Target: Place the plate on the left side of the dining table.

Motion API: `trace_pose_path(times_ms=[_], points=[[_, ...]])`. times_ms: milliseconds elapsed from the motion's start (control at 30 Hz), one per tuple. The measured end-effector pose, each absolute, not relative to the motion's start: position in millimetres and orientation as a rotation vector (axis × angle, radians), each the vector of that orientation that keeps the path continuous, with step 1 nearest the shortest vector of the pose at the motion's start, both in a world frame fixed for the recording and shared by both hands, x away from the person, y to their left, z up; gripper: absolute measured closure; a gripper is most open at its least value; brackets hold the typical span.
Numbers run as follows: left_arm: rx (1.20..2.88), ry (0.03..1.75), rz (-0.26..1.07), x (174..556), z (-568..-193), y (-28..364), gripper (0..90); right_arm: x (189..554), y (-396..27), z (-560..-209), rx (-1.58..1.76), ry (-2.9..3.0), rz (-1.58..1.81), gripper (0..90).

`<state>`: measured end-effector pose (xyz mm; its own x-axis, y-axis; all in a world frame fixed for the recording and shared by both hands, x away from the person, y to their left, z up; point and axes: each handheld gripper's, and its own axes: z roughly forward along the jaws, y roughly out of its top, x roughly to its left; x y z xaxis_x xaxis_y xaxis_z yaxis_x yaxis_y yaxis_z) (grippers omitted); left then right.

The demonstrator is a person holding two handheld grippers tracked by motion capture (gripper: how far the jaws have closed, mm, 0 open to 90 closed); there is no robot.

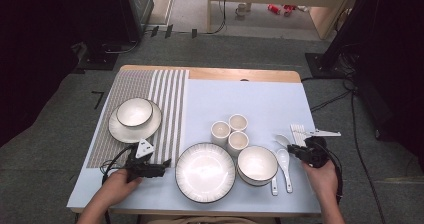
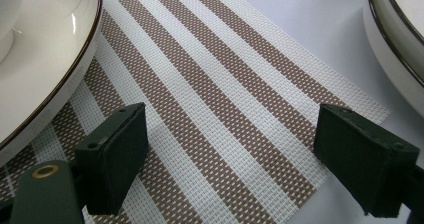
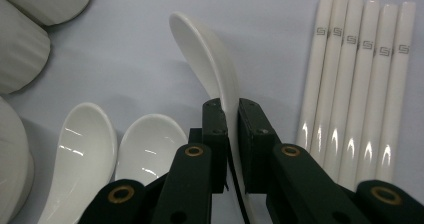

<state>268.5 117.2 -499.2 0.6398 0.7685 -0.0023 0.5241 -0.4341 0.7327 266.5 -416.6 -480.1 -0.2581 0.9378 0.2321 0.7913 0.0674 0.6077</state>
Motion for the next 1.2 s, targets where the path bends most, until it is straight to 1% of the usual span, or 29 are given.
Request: trace_pose_path(times_ms=[567, 967, 1200], points=[[2.148, 0.983, 0.424, 270, -499, 117, 13.3, 279, -418, -473, 1.748, 2.144, 1.006, 83.5], [2.154, 0.978, 0.417, 272, -498, 118, 14.3, 285, -416, -468, 1.713, 2.166, 1.019, 83.5], [2.195, 0.964, 0.378, 274, -494, 119, 14.8, 286, -416, -465, 1.700, 2.177, 1.025, 83.5]])
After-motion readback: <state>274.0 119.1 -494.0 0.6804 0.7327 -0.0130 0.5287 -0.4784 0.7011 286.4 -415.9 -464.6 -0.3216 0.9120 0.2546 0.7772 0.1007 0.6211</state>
